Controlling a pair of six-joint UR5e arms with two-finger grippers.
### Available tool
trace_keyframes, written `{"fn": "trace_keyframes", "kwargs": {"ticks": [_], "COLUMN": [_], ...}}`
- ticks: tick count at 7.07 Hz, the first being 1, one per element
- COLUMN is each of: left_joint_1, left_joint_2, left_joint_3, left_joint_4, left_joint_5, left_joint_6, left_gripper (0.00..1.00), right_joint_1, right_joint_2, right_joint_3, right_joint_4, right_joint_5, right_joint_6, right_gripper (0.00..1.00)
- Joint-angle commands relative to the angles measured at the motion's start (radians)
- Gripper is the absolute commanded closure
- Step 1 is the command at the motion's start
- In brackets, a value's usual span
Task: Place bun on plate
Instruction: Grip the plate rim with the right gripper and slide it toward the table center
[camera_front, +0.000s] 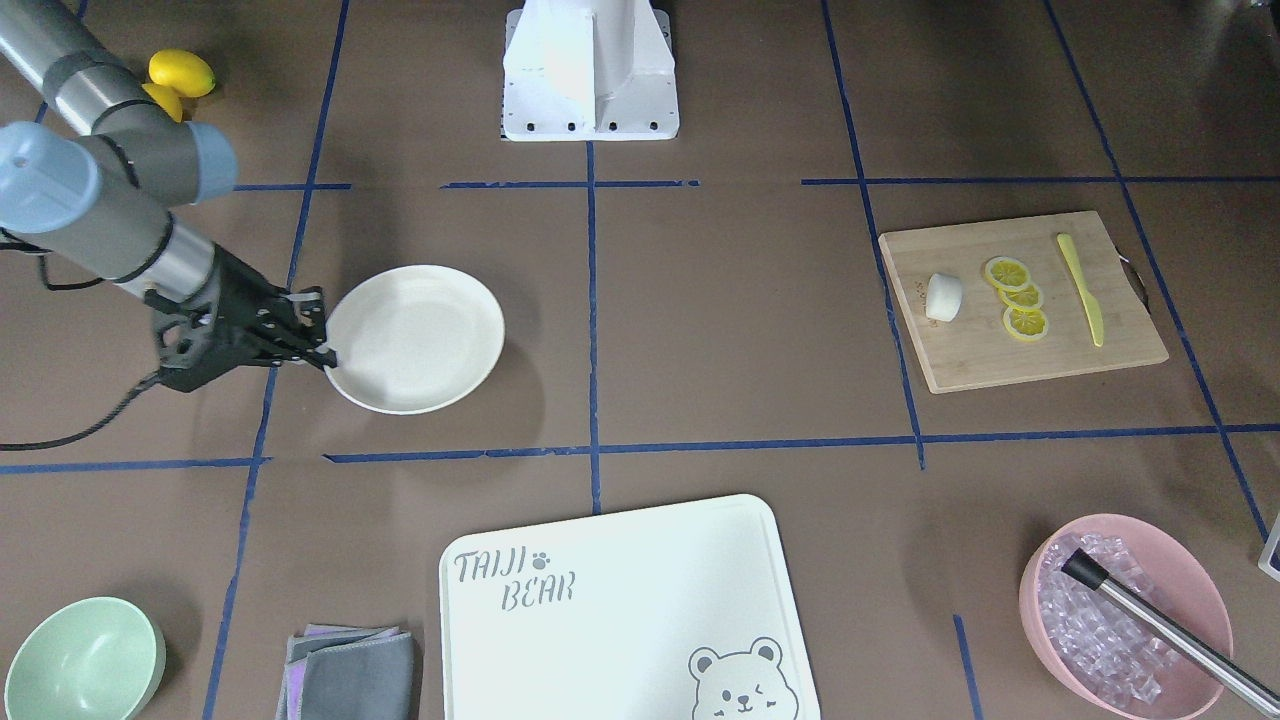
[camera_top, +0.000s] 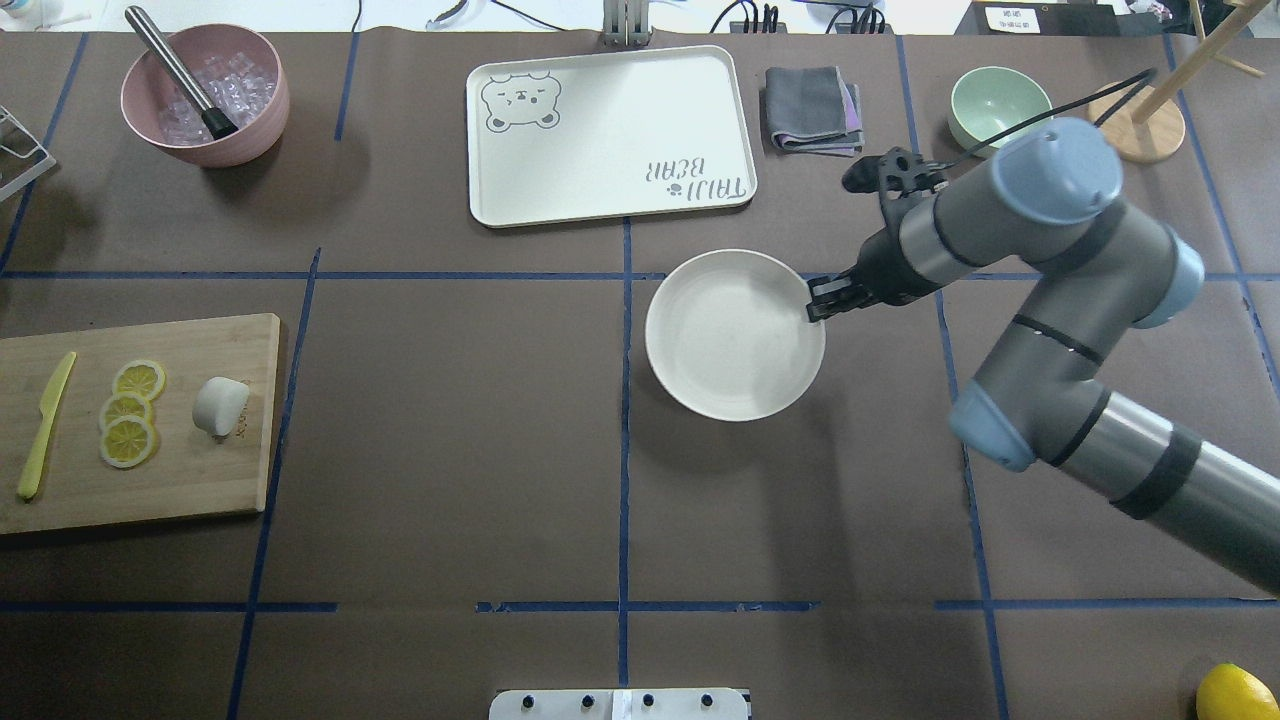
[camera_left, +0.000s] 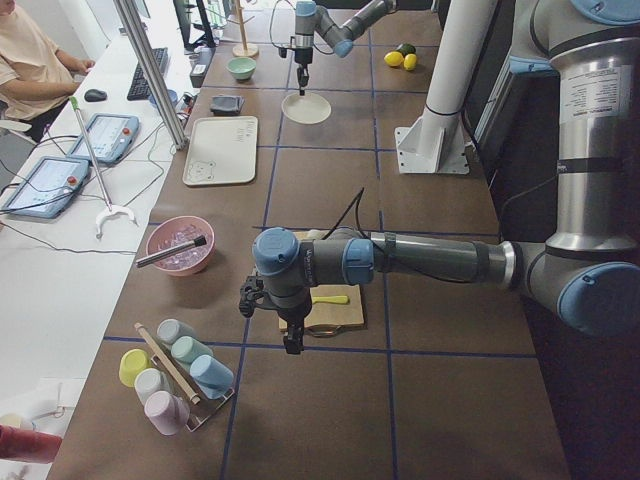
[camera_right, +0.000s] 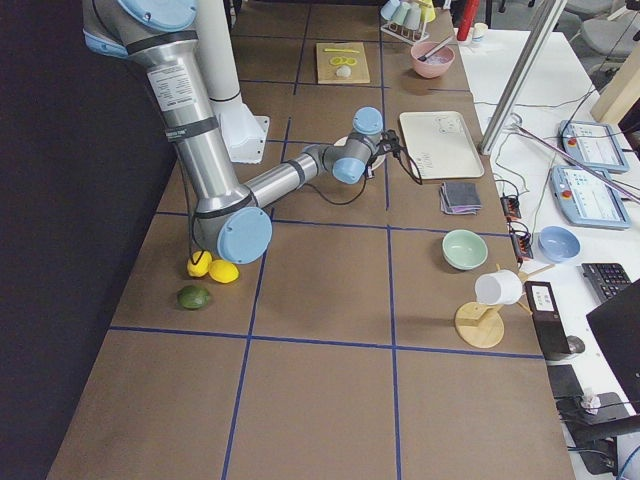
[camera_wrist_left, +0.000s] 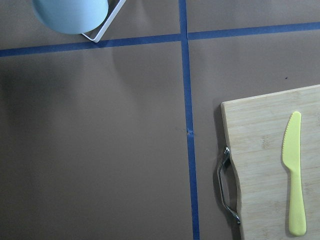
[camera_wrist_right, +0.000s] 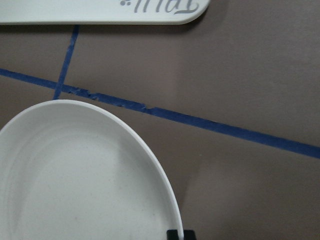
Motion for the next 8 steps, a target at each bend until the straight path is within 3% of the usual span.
{"fn": "trace_keyframes", "kwargs": {"ticks": [1,2,4,5,6,8], "left_joint_1": [0.004,0.004,0.006,0.007,0.007,0.007], "left_joint_2": [-0.001,-0.001,-0.001,-0.001,-0.001,-0.002], "left_joint_3": [0.000,-0.001,-0.001,-0.001,-0.001,-0.003], "left_joint_4": [0.000,0.000,0.000,-0.002,-0.002,-0.003], "left_joint_5": [-0.001,-0.001,-0.001,-0.001,-0.001,-0.001], "left_joint_6": [0.000,0.000,0.000,0.002,0.002,0.002], "left_gripper": [0.00,0.00,0.00,0.00,0.00,0.00], "right_joint_1": [-0.132,-0.162,-0.181,-0.181,-0.181,-0.100], "right_joint_2": [0.066,0.110,0.162,0.167,0.166,0.161], "right_joint_3": [-0.006,-0.035,-0.090,-0.092,-0.083,-0.007], "right_joint_4": [-0.073,-0.074,-0.074,-0.079,-0.121,-0.340], "right_joint_5": [-0.121,-0.172,-0.174,-0.174,-0.169,-0.104], "right_joint_6": [0.097,0.148,0.231,0.288,0.296,0.206], "right_gripper": [0.99,0.99,0.92,0.40,0.00,0.00]}}
